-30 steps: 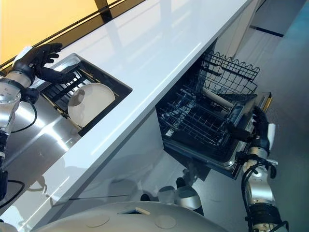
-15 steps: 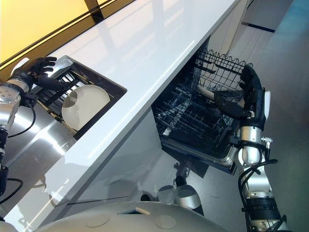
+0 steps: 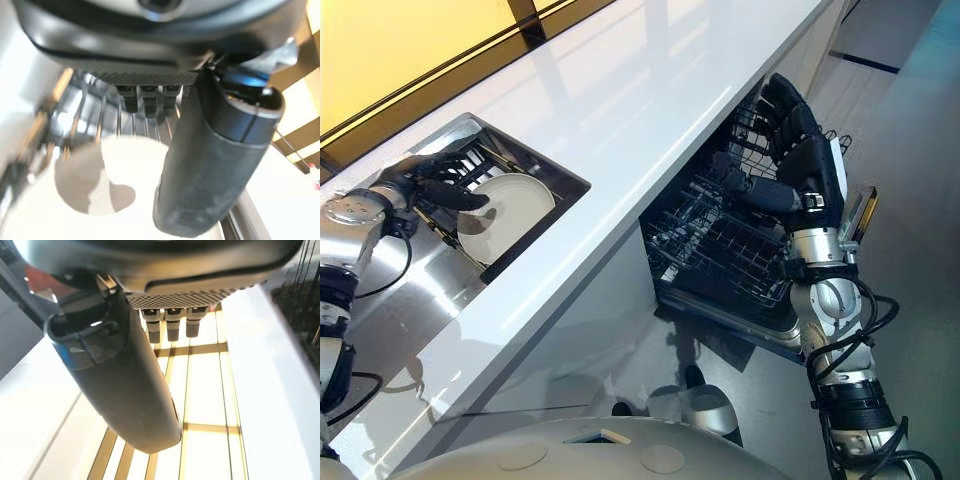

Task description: Pick up plates and place into dishwasher.

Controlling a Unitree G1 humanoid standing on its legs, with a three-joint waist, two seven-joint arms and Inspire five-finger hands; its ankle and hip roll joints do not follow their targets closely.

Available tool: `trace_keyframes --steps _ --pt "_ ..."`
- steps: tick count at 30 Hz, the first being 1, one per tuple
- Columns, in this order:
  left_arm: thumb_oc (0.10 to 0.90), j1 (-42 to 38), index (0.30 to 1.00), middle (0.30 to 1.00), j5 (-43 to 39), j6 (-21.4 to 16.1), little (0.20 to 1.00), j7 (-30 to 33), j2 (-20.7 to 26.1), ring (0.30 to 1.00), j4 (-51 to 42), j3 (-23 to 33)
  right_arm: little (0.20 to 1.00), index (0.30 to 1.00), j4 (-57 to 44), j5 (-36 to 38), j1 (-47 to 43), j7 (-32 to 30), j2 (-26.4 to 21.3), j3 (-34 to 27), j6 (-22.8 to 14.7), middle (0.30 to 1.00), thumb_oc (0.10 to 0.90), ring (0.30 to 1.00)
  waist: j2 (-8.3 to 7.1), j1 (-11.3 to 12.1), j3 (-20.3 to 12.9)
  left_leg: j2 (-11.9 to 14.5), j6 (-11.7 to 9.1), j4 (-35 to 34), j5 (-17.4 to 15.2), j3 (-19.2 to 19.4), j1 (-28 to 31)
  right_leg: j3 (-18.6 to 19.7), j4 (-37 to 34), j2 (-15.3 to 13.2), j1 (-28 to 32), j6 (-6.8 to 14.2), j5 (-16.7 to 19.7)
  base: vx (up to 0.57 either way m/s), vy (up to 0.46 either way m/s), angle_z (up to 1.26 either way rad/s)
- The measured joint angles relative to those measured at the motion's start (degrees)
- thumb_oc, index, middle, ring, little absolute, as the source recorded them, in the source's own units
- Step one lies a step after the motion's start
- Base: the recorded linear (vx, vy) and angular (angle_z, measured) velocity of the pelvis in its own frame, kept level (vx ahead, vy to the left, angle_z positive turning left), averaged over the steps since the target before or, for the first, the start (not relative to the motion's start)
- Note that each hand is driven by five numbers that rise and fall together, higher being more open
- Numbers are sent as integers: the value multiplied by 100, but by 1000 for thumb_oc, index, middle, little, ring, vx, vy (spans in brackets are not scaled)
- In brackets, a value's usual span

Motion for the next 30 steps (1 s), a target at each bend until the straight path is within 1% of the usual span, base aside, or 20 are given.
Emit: trace_keyframes --steps 3,11,14,15,16,17,18,20,23,25,27,30 --pt "800 0 900 900 -189 1 900 -12 -190 900 29 -11 900 900 -104 -2 -218 24 1 195 48 900 800 900 2 1 1 -1 2 0 -4 40 24 -1 1 3 1 2 10 46 56 -7" --pt "800 -10 900 900 -388 122 900 59 -242 900 63 -25 900 900 -206 -8 -265 80 3 253 210 900 800 900 16 -7 7 -45 33 -1 -28 120 64 6 0 -36 1 25 36 34 50 -5" --pt "800 -45 900 900 -380 273 900 132 -288 900 159 -44 900 900 -206 -9 -266 82 -3 258 340 900 800 900 21 -38 9 -67 53 2 -39 171 65 15 -2 -60 -20 47 51 35 55 -7" --pt "668 -97 787 787 -384 358 768 111 -288 787 239 -66 900 900 -206 -12 -266 84 -15 258 363 900 800 900 22 -45 10 -69 59 3 -42 194 62 16 -2 -67 -36 56 58 17 30 -15" --pt "443 -143 594 594 -386 445 543 83 -286 594 319 -71 900 900 -206 -16 -265 92 -40 258 374 900 800 900 24 -45 9 -72 66 6 -46 233 51 17 8 -74 -79 62 70 14 18 -18" --pt "100 -155 300 300 -386 501 200 82 -276 300 347 -70 900 900 -206 -21 -261 96 -65 258 382 900 800 900 31 -66 13 -83 75 9 -52 254 44 16 15 -79 -104 70 82 12 11 -18" --pt "100 -155 300 300 -386 575 200 81 -263 300 353 -64 900 900 -206 -24 -246 101 -92 257 385 900 800 900 39 -85 15 -83 87 10 -61 288 51 18 16 -86 -108 76 88 10 -1 -16" --pt "100 -156 300 300 -386 609 200 24 -183 300 415 -51 900 900 -206 -24 -224 115 -158 257 395 900 800 900 48 -103 12 -91 105 6 -80 355 65 18 16 -99 -118 88 98 -3 -21 -15" --pt "100 -155 300 300 -354 619 200 -248 153 300 458 -16 900 900 -206 -9 -199 215 -208 208 395 900 800 900 53 -111 15 -110 117 22 -97 468 52 17 12 -112 -192 95 138 -13 -32 -19" --pt "100 -164 300 300 -333 607 200 -422 366 300 443 12 900 900 -206 -7 -172 248 -209 209 401 900 800 900 63 -141 21 -116 123 23 -112 468 57 15 -9 -116 -181 94 139 -18 -41 -6" --pt "100 -169 300 300 -328 616 200 -886 607 300 247 22 900 900 -206 2 -122 251 -217 187 436 900 800 900 93 -123 38 -117 123 23 -116 464 56 1 -16 -119 -177 93 140 -22 -77 0" --pt "100 -169 300 300 -166 608 200 -882 670 300 -70 11 900 900 -205 1 -116 237 -216 196 524 900 800 900 122 -27 54 -114 124 18 -117 438 44 -15 -29 -123 -173 92 141 -16 -80 2"
